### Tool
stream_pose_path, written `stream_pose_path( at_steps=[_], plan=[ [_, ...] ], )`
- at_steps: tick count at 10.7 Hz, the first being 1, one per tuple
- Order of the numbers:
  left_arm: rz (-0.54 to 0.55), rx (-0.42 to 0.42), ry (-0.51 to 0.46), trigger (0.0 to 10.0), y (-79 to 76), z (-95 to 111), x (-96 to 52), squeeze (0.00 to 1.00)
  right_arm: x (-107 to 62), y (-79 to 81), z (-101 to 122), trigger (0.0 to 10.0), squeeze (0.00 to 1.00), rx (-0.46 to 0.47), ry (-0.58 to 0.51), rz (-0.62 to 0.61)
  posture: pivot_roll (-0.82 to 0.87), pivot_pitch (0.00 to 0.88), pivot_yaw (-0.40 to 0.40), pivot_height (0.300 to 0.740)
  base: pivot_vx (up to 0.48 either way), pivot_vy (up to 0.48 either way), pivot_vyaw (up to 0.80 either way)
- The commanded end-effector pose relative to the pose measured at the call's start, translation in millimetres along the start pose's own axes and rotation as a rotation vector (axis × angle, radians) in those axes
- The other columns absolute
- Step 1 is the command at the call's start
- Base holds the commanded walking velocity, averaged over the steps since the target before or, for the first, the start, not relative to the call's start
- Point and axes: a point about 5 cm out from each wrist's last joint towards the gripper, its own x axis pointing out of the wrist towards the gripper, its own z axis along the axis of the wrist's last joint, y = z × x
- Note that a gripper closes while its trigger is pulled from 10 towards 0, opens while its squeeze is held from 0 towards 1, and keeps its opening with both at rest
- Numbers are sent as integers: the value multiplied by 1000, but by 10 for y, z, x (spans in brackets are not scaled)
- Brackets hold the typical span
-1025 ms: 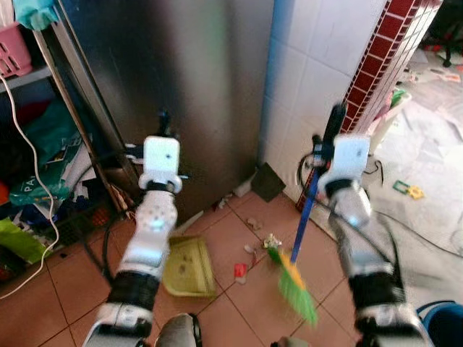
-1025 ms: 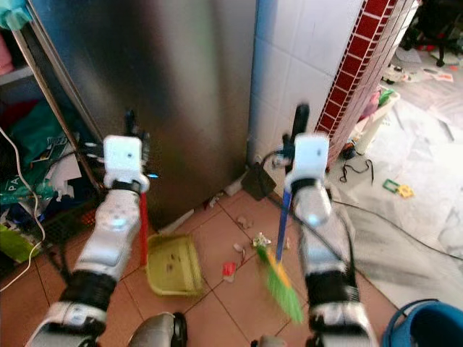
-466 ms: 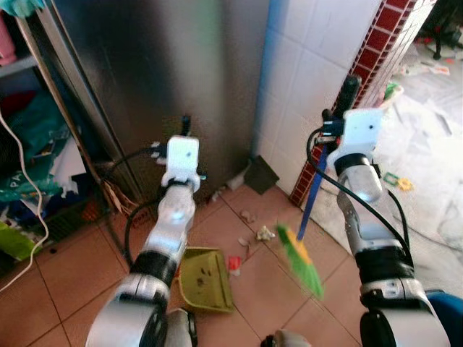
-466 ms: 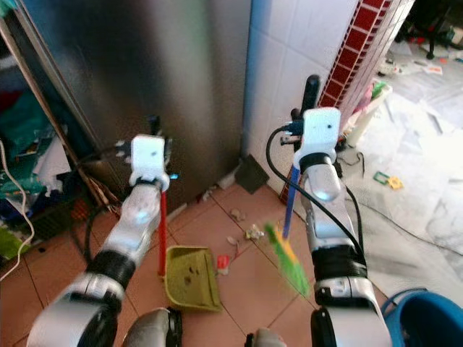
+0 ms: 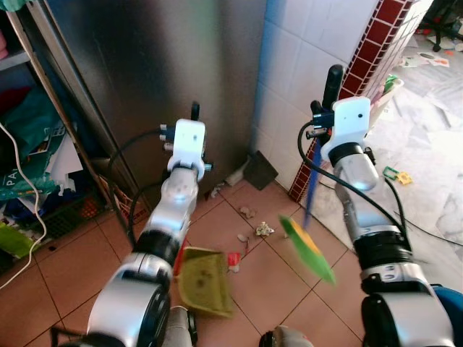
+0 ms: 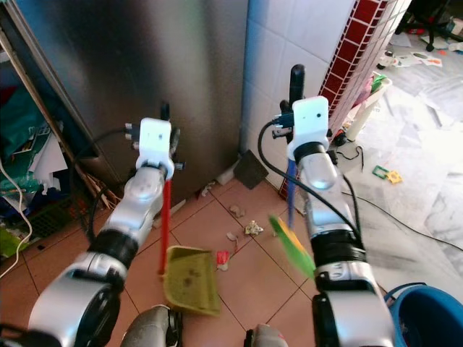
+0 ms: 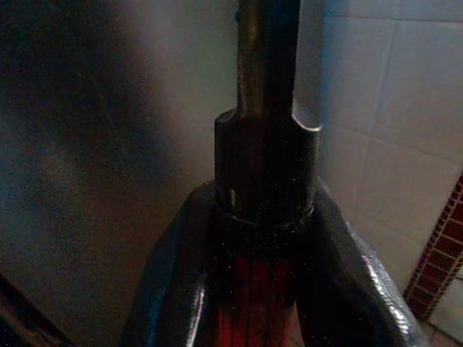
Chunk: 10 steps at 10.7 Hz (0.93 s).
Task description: Sweep floor
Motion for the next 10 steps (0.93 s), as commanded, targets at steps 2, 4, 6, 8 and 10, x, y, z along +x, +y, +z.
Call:
stream_pose_path(
  at_steps=[2, 4, 6, 8, 10],
  plan=[
    [21, -2, 54, 10000, -85, -195, -70, 0, -80, -46, -6, 10000, 0, 19, -21, -71, -104, 120, -18, 740, 0, 0, 0],
    [38, 26, 93, 10000, -46, -355, -137, 0, -151, -60, -67, 10000, 0, 35, -2, -110, -114, 122, -20, 740, 0, 0, 0],
    [92, 65, 88, 10000, 62, -445, -176, 0, -209, -61, -139, 10000, 0, 63, 29, -130, -119, 118, -23, 740, 0, 0, 0],
    [150, 119, 51, 10000, 135, -458, -203, 0, -233, -6, -165, 10000, 0, 85, 43, -91, -128, 115, -28, 740, 0, 0, 0],
    [138, 1, -89, 10000, 49, -220, -162, 0, -236, -33, -177, 10000, 0, 77, 52, -88, -131, 107, -39, 740, 0, 0, 0]
  ],
)
